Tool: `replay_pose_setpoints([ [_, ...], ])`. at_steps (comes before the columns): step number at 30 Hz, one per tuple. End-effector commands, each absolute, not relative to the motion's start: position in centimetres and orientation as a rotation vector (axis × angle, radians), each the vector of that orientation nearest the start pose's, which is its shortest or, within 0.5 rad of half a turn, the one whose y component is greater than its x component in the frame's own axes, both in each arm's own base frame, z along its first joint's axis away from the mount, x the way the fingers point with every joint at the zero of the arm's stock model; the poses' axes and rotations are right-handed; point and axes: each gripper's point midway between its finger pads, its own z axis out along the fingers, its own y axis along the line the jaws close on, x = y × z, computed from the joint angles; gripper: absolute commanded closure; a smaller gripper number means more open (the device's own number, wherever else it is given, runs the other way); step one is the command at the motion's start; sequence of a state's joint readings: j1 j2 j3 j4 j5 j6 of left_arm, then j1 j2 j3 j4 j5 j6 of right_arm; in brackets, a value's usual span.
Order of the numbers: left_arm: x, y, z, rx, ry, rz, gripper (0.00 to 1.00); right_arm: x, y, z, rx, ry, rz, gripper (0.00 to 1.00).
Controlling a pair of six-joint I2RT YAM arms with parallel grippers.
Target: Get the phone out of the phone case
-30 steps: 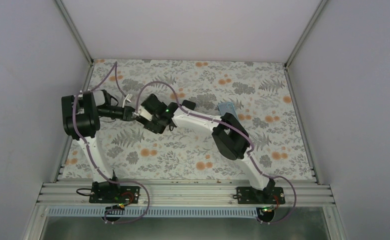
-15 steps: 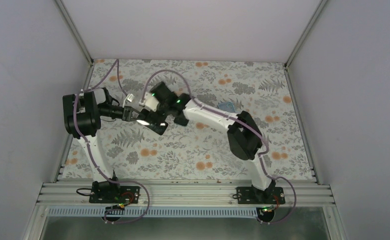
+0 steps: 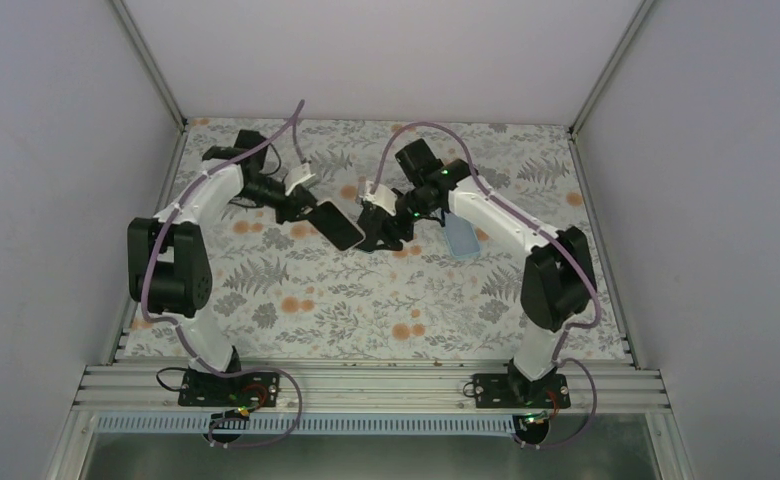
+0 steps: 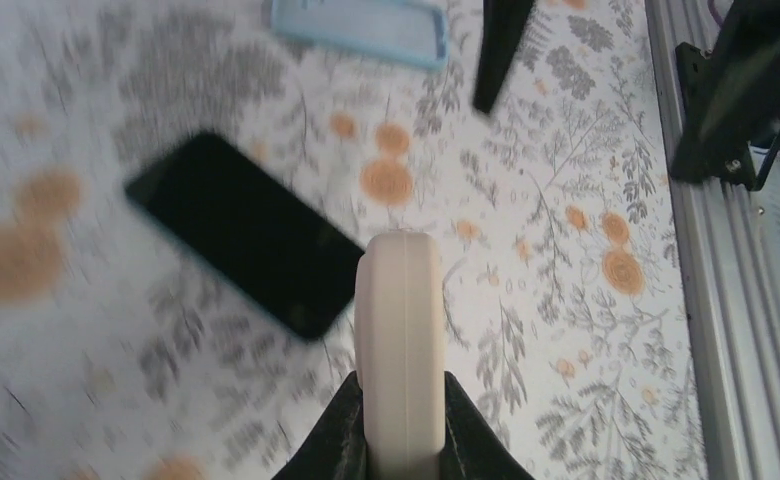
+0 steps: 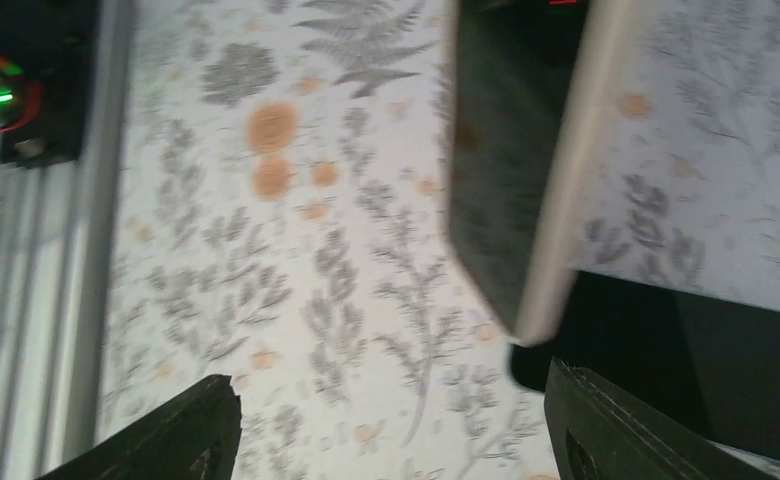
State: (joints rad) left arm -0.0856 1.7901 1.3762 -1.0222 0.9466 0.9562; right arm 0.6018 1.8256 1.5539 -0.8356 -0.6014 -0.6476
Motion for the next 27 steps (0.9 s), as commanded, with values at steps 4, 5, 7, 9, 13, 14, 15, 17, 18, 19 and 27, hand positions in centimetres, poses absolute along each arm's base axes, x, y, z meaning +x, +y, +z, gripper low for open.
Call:
replay_pose_setpoints([
  [4, 32.6, -21.8, 26.0, 1.49, 1.708, -0.97, 0.98, 24.6, 30.2, 20.5, -1.775, 1.731, 0.918, 0.23],
  [5, 32.1, -22.3, 26.5, 1.518, 1.689, -0.983, 0.98, 24.6, 29.9, 20.7, -1.763, 1.72, 0.902, 0.23],
  [7, 30.9, -23.2, 26.8, 1.571, 1.677, -1.012, 0.97, 24.7, 29.1, 20.9, -1.735, 1.704, 0.882, 0.24],
  [9, 30.4, -23.7, 26.8, 1.601, 1.691, -1.005, 0.97, 24.9, 28.1, 21.4, -1.705, 1.693, 0.875, 0.25],
  [13, 29.3, -24.4, 27.1, 1.621, 1.679, -0.98, 0.98, 25.2, 26.5, 21.3, -1.666, 1.705, 0.833, 0.25],
  [14, 29.3, -24.7, 27.5, 1.618, 1.658, -0.962, 0.98, 25.3, 26.2, 21.2, -1.657, 1.705, 0.818, 0.25],
  [15, 29.2, -24.9, 27.8, 1.615, 1.646, -0.95, 0.98, 25.3, 25.9, 21.2, -1.652, 1.706, 0.803, 0.25],
  [17, 28.9, -25.6, 28.3, 1.618, 1.628, -0.935, 0.98, 25.4, 25.4, 20.9, -1.643, 1.711, 0.789, 0.26],
  [18, 28.8, -26.0, 28.5, 1.624, 1.619, -0.933, 0.98, 25.4, 25.2, 20.8, -1.64, 1.714, 0.787, 0.27],
  [19, 28.7, -26.3, 28.7, 1.628, 1.612, -0.931, 0.98, 25.5, 25.1, 20.6, -1.636, 1.717, 0.786, 0.28],
  [27, 27.3, -28.3, 28.9, 1.691, 1.596, -0.947, 0.98, 26.5, 25.3, 19.7, -1.599, 1.726, 0.805, 0.44],
])
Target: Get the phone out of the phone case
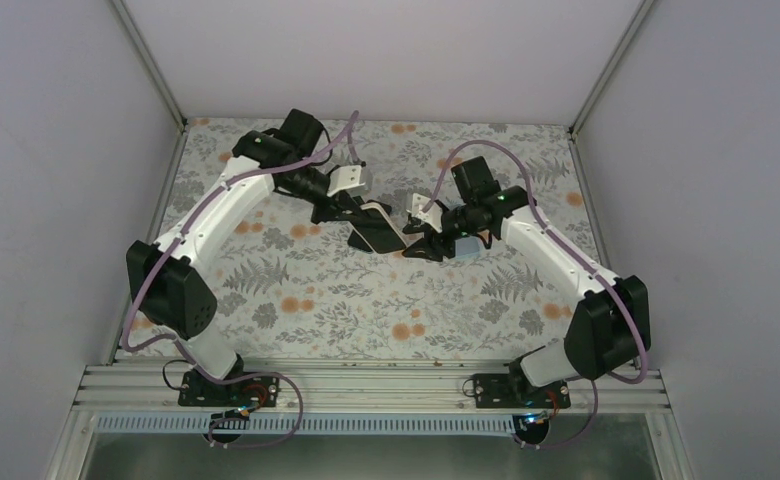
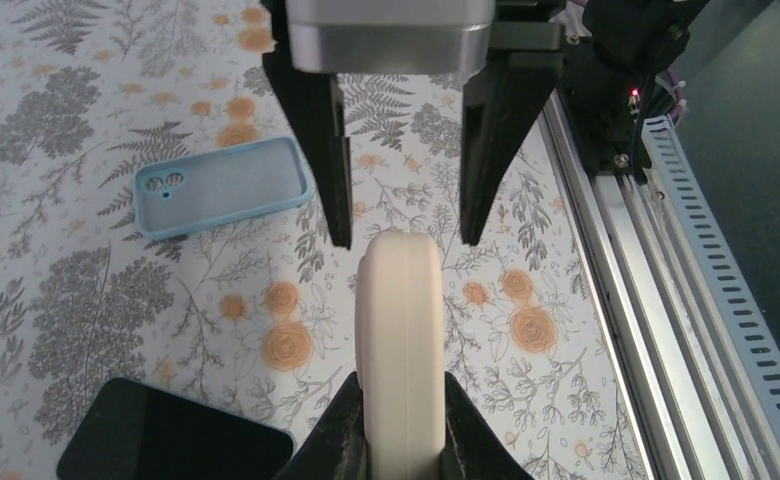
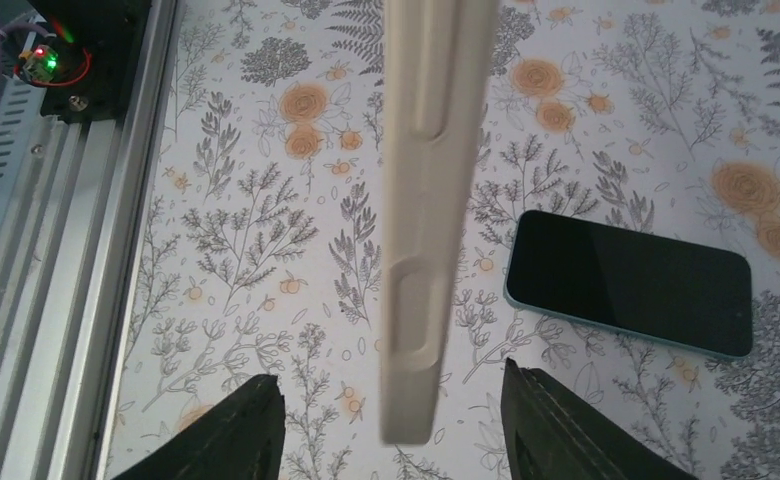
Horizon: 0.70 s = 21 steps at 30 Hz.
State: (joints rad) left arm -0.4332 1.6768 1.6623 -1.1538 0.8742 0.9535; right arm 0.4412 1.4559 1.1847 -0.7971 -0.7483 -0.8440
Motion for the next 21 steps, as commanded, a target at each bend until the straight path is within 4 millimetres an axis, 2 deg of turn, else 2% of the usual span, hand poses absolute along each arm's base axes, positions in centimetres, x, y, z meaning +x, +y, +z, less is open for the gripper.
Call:
replay_pose_setpoints([
  [1, 27.2, -28.3, 28.9, 1.693, 1.594, -0.948, 0.98, 26.7, 25.3, 19.6, -1.595, 1.728, 0.807, 0.45],
  [5, 26.9, -28.1, 28.8, 1.702, 1.599, -0.943, 0.98, 27.2, 24.7, 19.4, -1.587, 1.734, 0.818, 0.5],
  [12, 26.5, -28.1, 29.3, 1.702, 1.59, -0.949, 0.98, 27.2, 23.6, 18.9, -1.597, 1.749, 0.849, 0.51],
  [21, 26.8, -28.2, 29.0, 1.705, 1.599, -0.946, 0.98, 25.8, 23.8, 19.0, -1.612, 1.719, 0.938, 0.53],
])
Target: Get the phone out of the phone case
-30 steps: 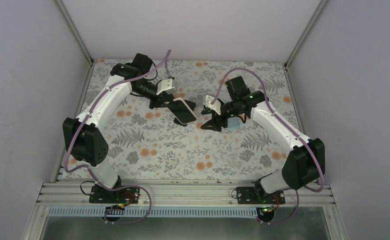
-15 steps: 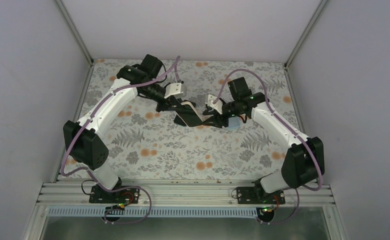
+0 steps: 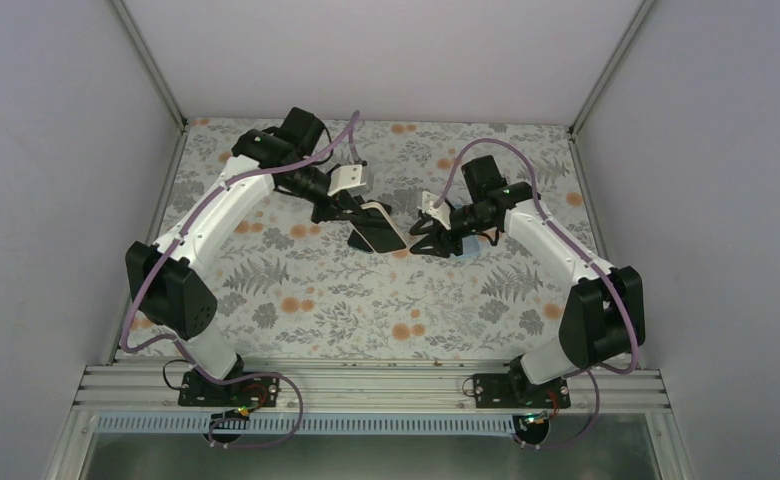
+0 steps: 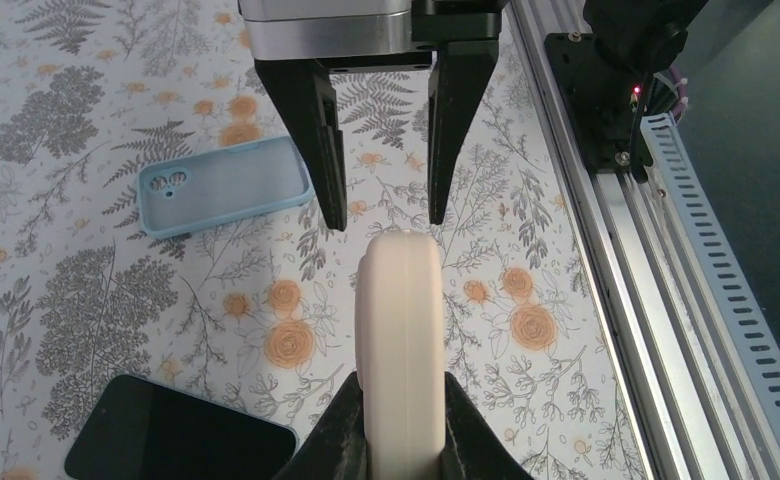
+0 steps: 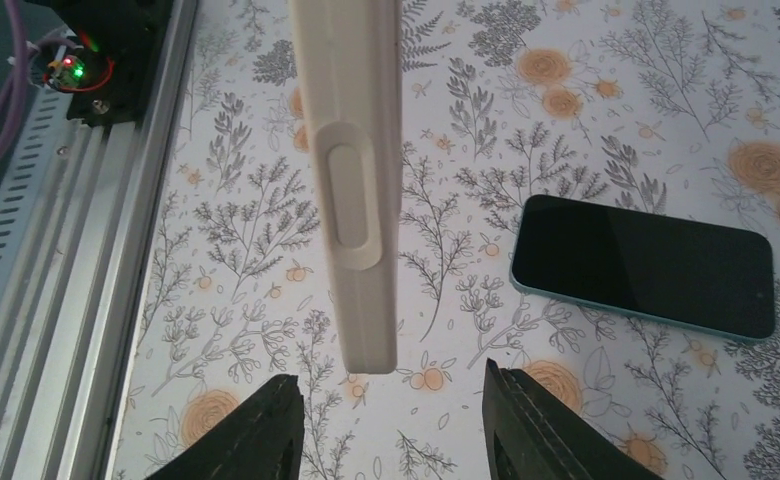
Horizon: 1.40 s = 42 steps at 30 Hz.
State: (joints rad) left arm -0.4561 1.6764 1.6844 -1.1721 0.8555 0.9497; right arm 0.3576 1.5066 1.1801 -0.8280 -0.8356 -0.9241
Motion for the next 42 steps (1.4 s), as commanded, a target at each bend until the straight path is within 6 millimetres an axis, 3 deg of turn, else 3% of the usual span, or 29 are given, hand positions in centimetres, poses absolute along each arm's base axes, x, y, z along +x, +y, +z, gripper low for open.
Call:
replay_pose_setpoints([
  [1, 26.9, -28.2, 29.0, 1.703, 1.601, -0.949, 0.98, 25.7, 23.8, 18.8, -1.612, 1.724, 0.943, 0.53],
  [20, 26.7, -28.7, 29.3, 1.703, 1.593, -0.97, 0.98, 26.4, 24.6, 18.1, -1.592, 1.742, 0.978, 0.66],
  [29, 26.2, -28.7, 29.3, 1.718, 1.581, -0.992, 0.98, 27.0, 24.6, 18.0, -1.617, 1.736, 0.938, 0.78],
  [37, 24.4, -28.9, 29.6, 1.765, 1.544, -1.123, 0.98, 28.4, 24.2, 17.9, -1.694, 1.722, 0.824, 0.84],
  [42, 23.2, -29.5, 28.5, 1.811, 1.561, -1.151, 0.98, 29.2, 24.1, 18.1, -1.754, 1.706, 0.78, 0.84],
])
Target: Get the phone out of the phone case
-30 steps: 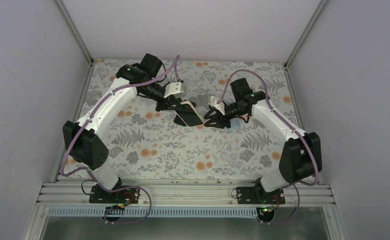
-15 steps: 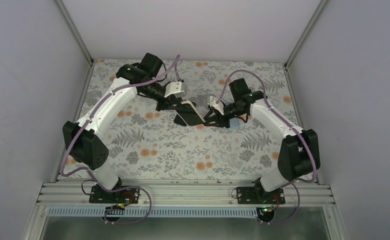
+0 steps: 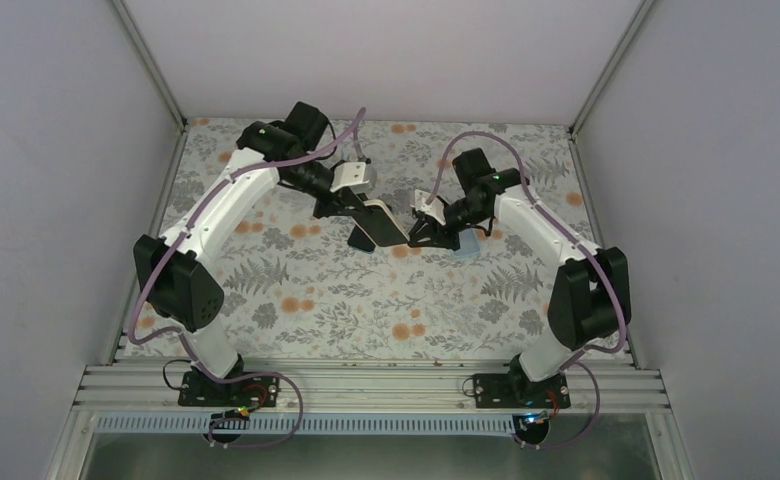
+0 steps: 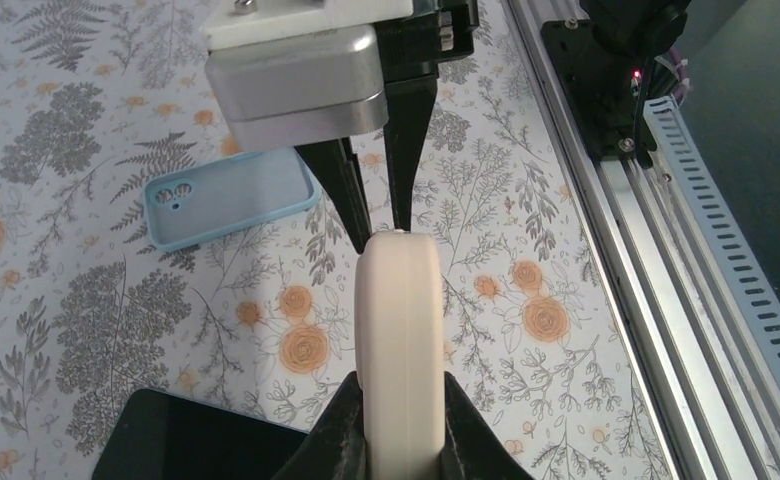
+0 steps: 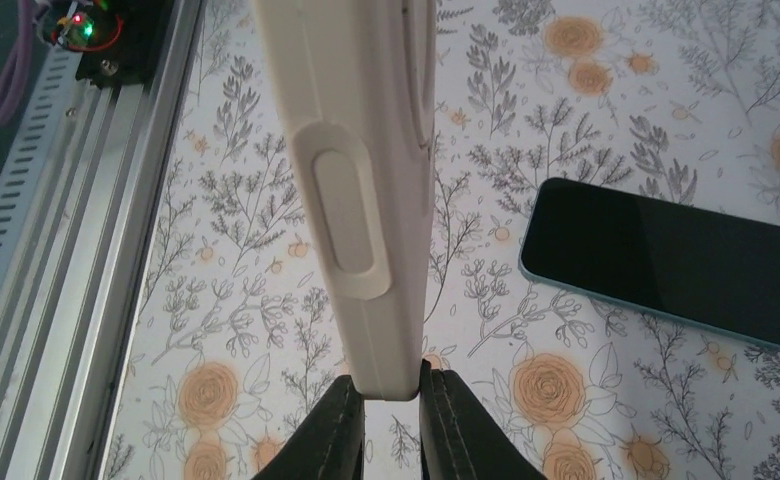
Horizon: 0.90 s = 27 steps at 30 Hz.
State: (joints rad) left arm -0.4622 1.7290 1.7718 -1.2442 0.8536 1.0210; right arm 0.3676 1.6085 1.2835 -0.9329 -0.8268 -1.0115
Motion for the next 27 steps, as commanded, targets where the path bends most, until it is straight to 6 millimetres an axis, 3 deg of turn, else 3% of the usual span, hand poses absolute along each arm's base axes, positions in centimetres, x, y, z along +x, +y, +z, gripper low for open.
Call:
replay_pose_setpoints([
  [1, 22.9, -29.6, 28.2, 1.826, 1.567, -1.152, 0.98, 29.4, 24.0, 18.1, -1.764, 1.703, 0.769, 0.84],
  [6, 20.5, -30.8, 26.9, 1.915, 1.569, -1.16, 0.98, 31.3, 23.7, 17.7, -1.784, 1.73, 0.697, 0.85],
  [14, 18.0, -32.1, 27.5, 1.968, 1.518, -1.205, 0.98, 33.1, 23.9, 18.4, -1.768, 1.722, 0.641, 0.88],
  [19, 18.5, -32.5, 27.2, 1.971, 1.525, -1.202, 0.98, 32.9, 24.4, 19.2, -1.735, 1.713, 0.699, 0.87],
  [27, 21.4, -34.3, 27.6, 1.874, 1.545, -1.214, 0.98, 31.8, 26.1, 20.8, -1.581, 1.768, 0.813, 0.79],
])
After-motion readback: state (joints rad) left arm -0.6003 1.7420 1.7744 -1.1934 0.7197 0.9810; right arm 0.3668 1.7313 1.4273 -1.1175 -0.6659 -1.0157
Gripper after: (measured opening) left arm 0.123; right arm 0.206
